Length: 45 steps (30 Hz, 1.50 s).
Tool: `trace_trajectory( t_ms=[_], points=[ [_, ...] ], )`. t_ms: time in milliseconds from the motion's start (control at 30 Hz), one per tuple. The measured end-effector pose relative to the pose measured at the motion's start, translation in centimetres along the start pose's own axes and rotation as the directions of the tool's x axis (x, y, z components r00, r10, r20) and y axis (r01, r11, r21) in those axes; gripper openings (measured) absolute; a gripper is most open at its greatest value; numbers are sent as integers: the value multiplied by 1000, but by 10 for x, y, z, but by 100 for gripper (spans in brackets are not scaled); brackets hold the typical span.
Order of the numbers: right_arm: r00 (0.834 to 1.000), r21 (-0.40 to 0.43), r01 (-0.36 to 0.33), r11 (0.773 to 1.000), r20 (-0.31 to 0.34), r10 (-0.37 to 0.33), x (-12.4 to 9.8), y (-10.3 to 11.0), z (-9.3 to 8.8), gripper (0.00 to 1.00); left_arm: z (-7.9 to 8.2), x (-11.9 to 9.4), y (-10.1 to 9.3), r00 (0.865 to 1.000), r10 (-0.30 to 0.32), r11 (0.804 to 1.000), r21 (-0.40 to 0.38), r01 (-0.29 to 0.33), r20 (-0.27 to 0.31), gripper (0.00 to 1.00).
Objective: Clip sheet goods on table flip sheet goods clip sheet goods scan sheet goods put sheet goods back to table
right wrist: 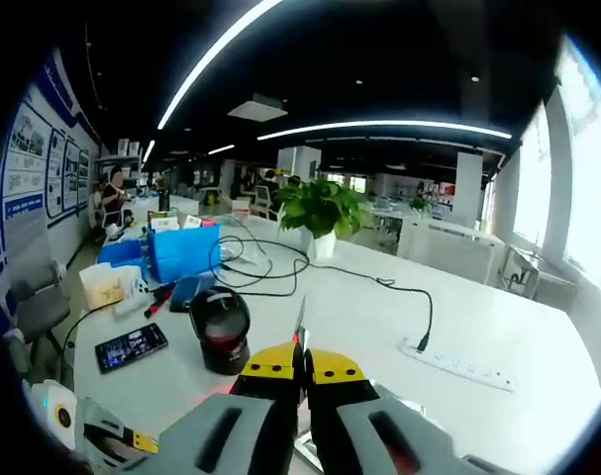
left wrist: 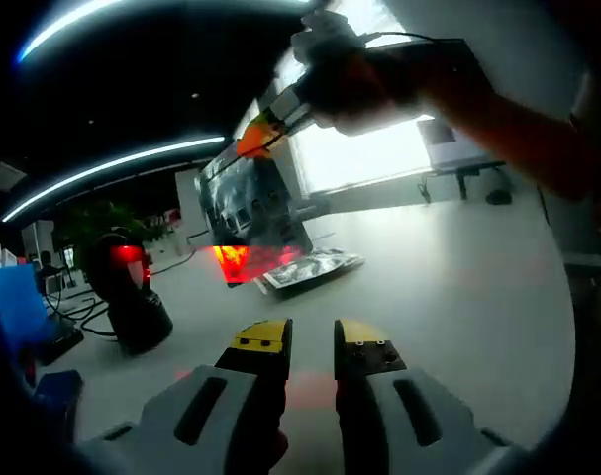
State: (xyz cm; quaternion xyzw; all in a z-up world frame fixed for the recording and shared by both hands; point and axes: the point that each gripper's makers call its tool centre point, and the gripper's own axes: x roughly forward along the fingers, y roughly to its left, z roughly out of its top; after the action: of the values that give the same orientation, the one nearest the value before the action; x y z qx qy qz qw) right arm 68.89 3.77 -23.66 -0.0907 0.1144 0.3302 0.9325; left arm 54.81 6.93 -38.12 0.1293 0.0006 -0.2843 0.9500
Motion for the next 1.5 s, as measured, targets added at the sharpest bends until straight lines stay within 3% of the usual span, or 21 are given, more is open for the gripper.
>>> trace_trajectory(
  t_ms=[400,733,1067,1500],
  points=[
    [994,43,98,994,35,-100,28,-11,-4,0,0,0,0,1000,0,1000,1,0,0,9],
    [987,65,137,988,70,-141,45,-10,-1,0,1,-1,-1,1000,-3,1000,-5,3,6,9],
    [987,64,143,988,71,-147,46,-14,0,0,0,-1,0,1000,-2,1000,-5,2,2,9],
    [987,24,133,991,89,-135,22,-21,6,0,0,-1,0,1000,0,1000,4,0,0,9]
  ],
)
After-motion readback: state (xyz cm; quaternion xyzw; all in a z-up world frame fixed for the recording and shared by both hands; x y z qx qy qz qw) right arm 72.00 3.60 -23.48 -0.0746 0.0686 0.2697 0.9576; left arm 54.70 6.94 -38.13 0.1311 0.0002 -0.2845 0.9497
